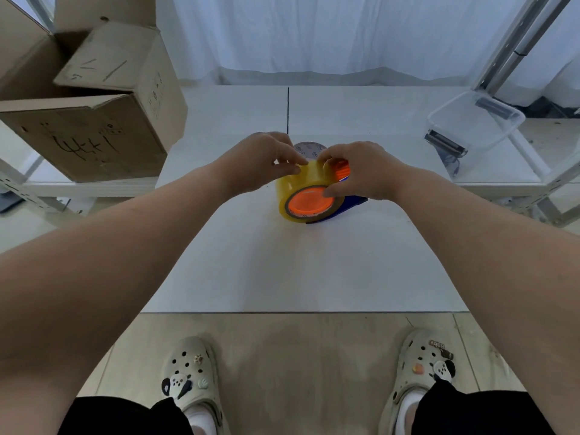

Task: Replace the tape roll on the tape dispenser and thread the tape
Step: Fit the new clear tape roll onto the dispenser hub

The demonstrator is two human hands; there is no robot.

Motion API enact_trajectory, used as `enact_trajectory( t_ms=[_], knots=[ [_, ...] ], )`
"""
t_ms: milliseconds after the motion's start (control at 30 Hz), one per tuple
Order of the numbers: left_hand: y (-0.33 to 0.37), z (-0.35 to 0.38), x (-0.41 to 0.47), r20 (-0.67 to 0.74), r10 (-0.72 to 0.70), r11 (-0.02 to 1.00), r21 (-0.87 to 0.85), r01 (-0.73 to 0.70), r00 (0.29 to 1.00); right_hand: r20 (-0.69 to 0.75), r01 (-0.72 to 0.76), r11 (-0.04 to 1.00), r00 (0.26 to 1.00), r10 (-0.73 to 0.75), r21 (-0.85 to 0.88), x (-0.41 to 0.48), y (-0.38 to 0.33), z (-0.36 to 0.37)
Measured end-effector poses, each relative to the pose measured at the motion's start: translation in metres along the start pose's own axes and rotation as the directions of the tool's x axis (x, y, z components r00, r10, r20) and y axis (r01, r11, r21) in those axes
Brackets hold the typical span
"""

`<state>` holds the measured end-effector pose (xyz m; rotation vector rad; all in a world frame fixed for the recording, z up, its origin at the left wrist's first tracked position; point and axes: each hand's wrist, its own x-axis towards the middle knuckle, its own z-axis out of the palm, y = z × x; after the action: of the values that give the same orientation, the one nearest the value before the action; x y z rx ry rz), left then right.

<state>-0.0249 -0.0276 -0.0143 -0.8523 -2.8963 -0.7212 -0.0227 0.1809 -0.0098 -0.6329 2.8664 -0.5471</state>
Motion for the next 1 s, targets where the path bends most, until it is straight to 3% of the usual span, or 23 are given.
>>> enact_trajectory(
  t_ms=[167,433,800,1000],
  knots=[
    [0.003,-0.004,0.001,-0.001,0.049,0.993,0.103,-0.049,0.999,-0.009,0.006,1.0,1.0,-0.006,-0.021,-0.002,-0.002,-0.001],
    [0.01,-0.013,0.002,0.189,0.108,0.881,0.436,-0.182,0.976,0.022,0.066,0.991,0.998,-0.064,-0.116,0.003,-0.01,-0.002],
    [0.016,-0.006,-0.005,0.181,0.073,0.881,0.449,-0.149,0.981,0.047,0.117,0.97,0.993,-0.109,-0.214,0.006,-0.024,-0.004],
    [0.005,0.002,-0.009,0.066,0.084,0.912,0.397,-0.104,0.994,0.037,0.107,0.978,0.994,-0.102,-0.179,0.005,-0.018,-0.003]
  ],
)
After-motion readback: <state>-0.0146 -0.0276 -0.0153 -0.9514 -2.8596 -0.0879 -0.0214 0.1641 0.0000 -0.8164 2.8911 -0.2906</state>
